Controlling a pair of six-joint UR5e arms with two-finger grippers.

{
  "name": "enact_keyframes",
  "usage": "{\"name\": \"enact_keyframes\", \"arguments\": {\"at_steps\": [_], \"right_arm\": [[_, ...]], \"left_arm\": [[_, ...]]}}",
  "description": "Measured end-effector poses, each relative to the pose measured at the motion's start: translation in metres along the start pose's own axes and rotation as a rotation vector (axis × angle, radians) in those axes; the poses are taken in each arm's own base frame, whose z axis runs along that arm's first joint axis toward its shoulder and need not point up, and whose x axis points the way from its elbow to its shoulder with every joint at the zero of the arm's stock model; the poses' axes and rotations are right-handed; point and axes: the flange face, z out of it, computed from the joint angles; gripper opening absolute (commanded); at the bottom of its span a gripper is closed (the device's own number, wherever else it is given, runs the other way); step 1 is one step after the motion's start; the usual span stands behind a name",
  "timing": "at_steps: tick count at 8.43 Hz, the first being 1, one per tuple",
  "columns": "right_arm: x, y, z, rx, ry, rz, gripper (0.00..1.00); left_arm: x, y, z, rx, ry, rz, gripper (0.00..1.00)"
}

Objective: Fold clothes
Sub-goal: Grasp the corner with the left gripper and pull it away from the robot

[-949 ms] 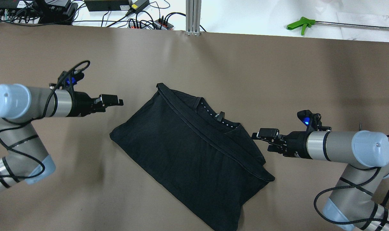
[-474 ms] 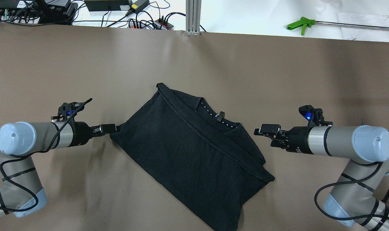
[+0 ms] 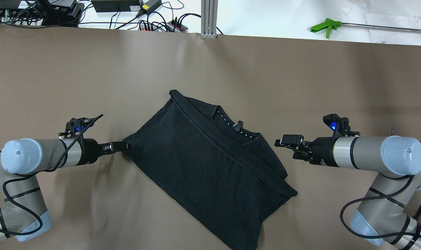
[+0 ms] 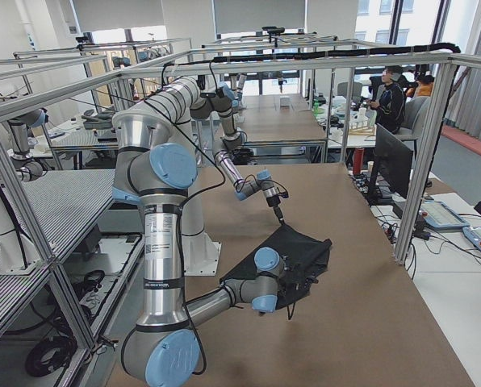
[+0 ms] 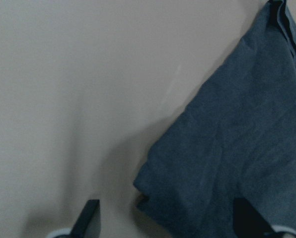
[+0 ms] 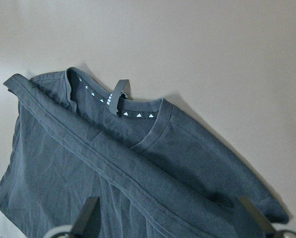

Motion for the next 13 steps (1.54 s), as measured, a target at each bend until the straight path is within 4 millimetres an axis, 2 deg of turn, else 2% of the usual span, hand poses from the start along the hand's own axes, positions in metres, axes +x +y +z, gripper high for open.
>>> {"name": "enact_keyframes", "arguments": {"at_steps": [1, 3, 6, 9, 10, 11, 13], "right_arm": [[0.000, 0.000, 0.000, 0.000, 0.000, 0.000, 0.94], [0.000, 0.000, 0.000, 0.000, 0.000, 0.000, 0.94], [-0.001, 0.001, 0.001, 0.001, -0.001, -0.001, 0.94], [-0.002, 0.003, 0.003, -0.002, -0.003, -0.002, 0.94], [-0.003, 0.003, 0.003, -0.003, -0.004, -0.002, 0.94], [-0.004, 0.003, 0.004, -0.003, -0.007, -0.003, 0.94], [-0.005, 0.004, 0.003, -0.006, -0.011, -0.005, 0.94]], "left_arm": [[0.006, 0.001, 0.009, -0.003, 0.002, 0.002, 0.65], [0.011, -0.001, 0.030, -0.004, -0.008, 0.001, 0.01], [0.015, -0.012, 0.029, -0.024, 0.000, 0.001, 0.00], [0.011, -0.068, -0.007, -0.061, 0.003, -0.022, 0.00], [0.012, -0.083, -0.013, -0.058, -0.014, -0.012, 0.00], [0.023, -0.100, -0.012, -0.046, -0.040, 0.006, 0.00], [0.075, -0.141, 0.002, -0.001, -0.112, 0.039, 0.00]]}}
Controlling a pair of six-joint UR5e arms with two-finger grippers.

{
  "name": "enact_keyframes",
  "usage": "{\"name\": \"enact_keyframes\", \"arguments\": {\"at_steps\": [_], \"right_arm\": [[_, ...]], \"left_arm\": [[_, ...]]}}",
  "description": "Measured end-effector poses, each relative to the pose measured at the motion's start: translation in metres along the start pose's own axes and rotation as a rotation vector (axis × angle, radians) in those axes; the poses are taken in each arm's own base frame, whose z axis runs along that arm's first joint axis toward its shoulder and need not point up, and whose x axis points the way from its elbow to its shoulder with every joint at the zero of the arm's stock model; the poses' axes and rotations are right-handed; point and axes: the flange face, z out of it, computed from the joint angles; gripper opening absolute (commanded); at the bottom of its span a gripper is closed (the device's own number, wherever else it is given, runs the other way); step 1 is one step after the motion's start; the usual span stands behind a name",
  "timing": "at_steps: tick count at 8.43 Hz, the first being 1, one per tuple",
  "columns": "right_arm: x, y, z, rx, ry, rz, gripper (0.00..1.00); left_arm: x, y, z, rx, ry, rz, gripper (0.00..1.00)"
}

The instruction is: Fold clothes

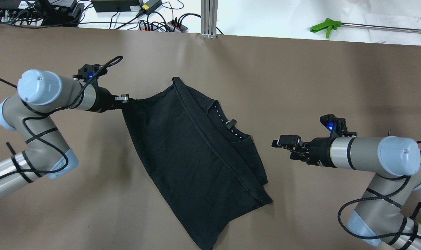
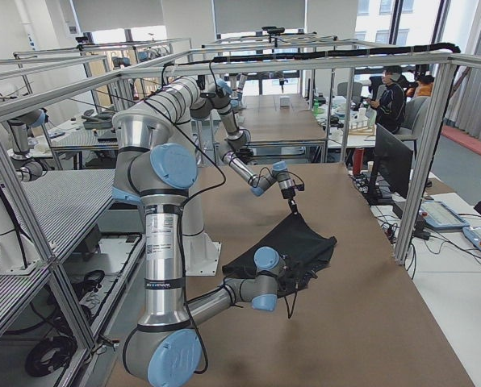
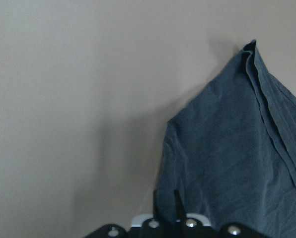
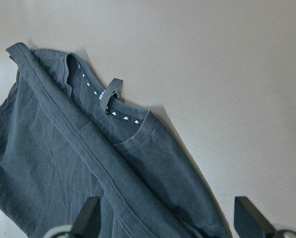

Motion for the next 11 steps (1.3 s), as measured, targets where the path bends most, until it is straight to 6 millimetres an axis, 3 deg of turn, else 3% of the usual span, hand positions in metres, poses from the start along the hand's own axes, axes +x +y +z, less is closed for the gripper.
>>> {"name": "enact_keyframes", "arguments": {"at_steps": [3, 4, 5, 8, 11], "right_arm": [[-0.003, 0.001, -0.002, -0.003, -0.007, -0.002, 0.94], [-0.005, 0.002, -0.003, -0.005, -0.013, -0.004, 0.94], [-0.007, 0.004, -0.003, -0.009, -0.015, -0.006, 0.94], [-0.016, 0.018, 0.005, -0.028, -0.028, -0.026, 0.94], [-0.046, 0.028, 0.027, -0.031, 0.020, -0.080, 0.94]], "left_arm": [[0.075, -0.064, 0.044, 0.093, -0.066, 0.015, 0.00], [0.100, -0.088, 0.059, 0.119, -0.088, 0.025, 0.11], [0.119, -0.111, 0.071, 0.144, -0.115, 0.039, 0.98], [0.135, -0.141, 0.079, 0.239, -0.160, 0.057, 0.94], [0.132, -0.162, 0.066, 0.284, -0.170, 0.045, 0.94]]}}
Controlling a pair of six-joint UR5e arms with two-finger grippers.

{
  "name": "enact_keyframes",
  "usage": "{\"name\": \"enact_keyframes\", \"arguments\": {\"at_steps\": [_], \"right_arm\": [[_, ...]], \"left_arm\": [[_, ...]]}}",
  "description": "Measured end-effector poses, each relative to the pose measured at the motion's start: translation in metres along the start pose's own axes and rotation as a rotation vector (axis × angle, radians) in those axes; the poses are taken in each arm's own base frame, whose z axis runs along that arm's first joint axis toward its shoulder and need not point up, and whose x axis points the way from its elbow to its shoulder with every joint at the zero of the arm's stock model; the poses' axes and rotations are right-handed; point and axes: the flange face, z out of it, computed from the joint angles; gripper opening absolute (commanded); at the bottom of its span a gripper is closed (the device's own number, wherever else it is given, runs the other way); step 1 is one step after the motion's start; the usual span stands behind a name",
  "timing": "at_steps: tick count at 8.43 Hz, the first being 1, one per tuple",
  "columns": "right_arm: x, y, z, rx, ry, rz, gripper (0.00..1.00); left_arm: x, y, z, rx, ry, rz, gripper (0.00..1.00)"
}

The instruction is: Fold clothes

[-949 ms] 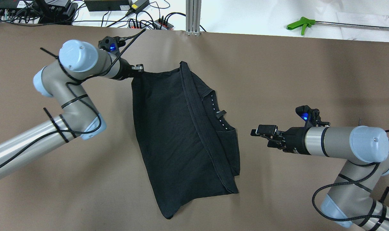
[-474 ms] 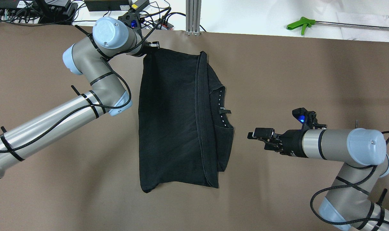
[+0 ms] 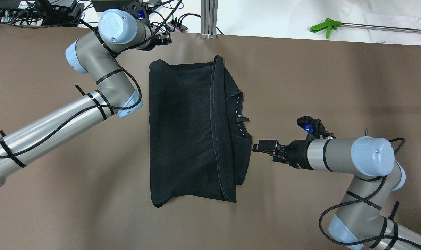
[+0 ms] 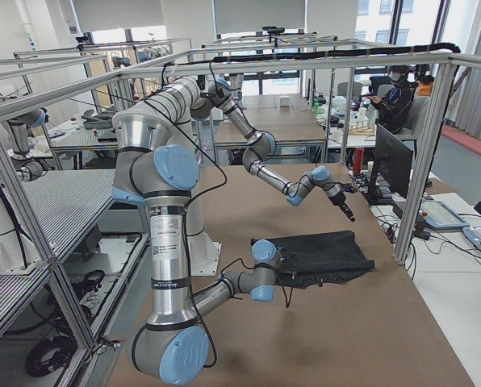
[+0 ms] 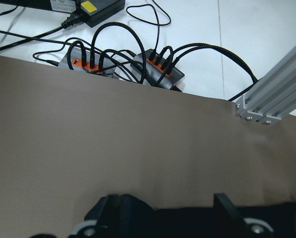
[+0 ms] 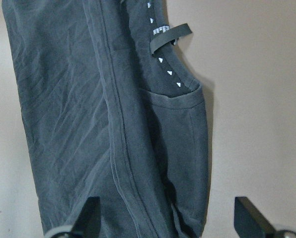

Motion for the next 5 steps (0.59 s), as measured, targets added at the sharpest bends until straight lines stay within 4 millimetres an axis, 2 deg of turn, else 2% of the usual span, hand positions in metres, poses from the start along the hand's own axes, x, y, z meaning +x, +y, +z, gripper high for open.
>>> {"name": "enact_keyframes", "arguments": {"at_steps": [2, 3, 4, 5], "right_arm": [[-0.049, 0.017, 0.011, -0.016, 0.078, -0.072, 0.93], [-0.077, 0.034, 0.010, -0.020, 0.140, -0.137, 0.92], [-0.094, 0.053, 0.010, -0.015, 0.213, -0.234, 0.92], [-0.099, 0.074, 0.015, -0.002, 0.289, -0.373, 0.90]], "left_arm": [[-0.002, -0.009, -0.005, 0.012, 0.004, -0.001, 0.94], [-0.003, -0.011, -0.008, 0.014, 0.009, -0.001, 0.94], [-0.005, -0.011, -0.011, 0.015, 0.015, 0.000, 0.94], [-0.009, -0.012, -0.012, 0.015, 0.016, 0.001, 0.94]]}}
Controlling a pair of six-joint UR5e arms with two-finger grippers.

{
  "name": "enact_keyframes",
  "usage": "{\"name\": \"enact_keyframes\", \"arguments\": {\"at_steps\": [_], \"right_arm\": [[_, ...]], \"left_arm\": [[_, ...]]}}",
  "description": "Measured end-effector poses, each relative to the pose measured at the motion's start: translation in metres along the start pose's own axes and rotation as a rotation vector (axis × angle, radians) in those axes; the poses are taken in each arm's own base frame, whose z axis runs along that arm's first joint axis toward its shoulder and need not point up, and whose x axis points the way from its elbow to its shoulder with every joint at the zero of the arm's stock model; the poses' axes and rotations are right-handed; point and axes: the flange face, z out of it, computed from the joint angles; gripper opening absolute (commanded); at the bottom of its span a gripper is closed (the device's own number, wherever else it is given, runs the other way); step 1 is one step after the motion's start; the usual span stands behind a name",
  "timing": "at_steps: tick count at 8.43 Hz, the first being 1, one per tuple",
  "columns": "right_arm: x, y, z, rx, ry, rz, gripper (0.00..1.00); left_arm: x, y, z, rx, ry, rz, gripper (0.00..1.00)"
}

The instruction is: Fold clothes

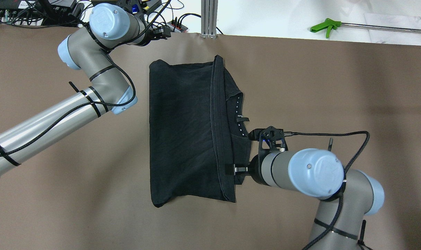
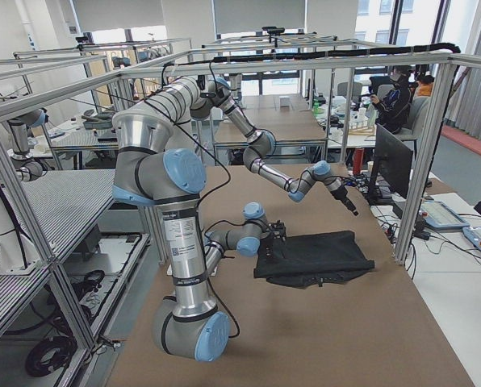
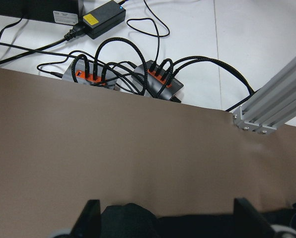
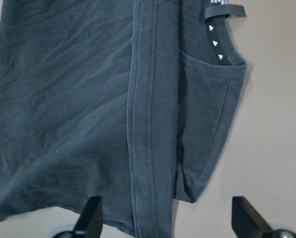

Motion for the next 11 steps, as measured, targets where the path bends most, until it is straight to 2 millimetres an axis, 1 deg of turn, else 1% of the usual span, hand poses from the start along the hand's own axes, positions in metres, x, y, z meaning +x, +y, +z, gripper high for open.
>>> {"name": "enact_keyframes", "arguments": {"at_steps": [1, 2, 4, 6, 7, 8, 11], "right_arm": [[-0.008, 0.019, 0.008, 0.009, 0.070, -0.120, 0.87], [-0.013, 0.033, 0.014, 0.007, 0.114, -0.206, 0.85], [-0.024, 0.063, 0.029, -0.005, 0.147, -0.290, 0.82], [-0.032, 0.091, 0.049, 0.007, 0.181, -0.332, 0.76], [-0.035, 0.098, 0.060, 0.018, 0.201, -0.344, 0.75], [-0.037, 0.101, 0.072, 0.028, 0.222, -0.351, 0.69], [-0.045, 0.102, 0.102, 0.036, 0.266, -0.357, 0.44]], "left_arm": [[-0.002, -0.001, -0.001, 0.000, 0.000, 0.002, 0.94], [-0.003, -0.001, -0.001, 0.001, 0.000, 0.003, 0.94], [-0.004, -0.002, -0.001, 0.001, 0.000, 0.004, 0.94], [-0.007, -0.001, 0.000, 0.001, -0.005, 0.005, 0.94], [-0.009, 0.001, 0.001, -0.001, -0.007, 0.006, 0.94], [-0.010, 0.002, 0.002, -0.003, -0.008, 0.006, 0.94], [-0.011, 0.002, 0.003, -0.001, -0.013, 0.014, 0.94]]}}
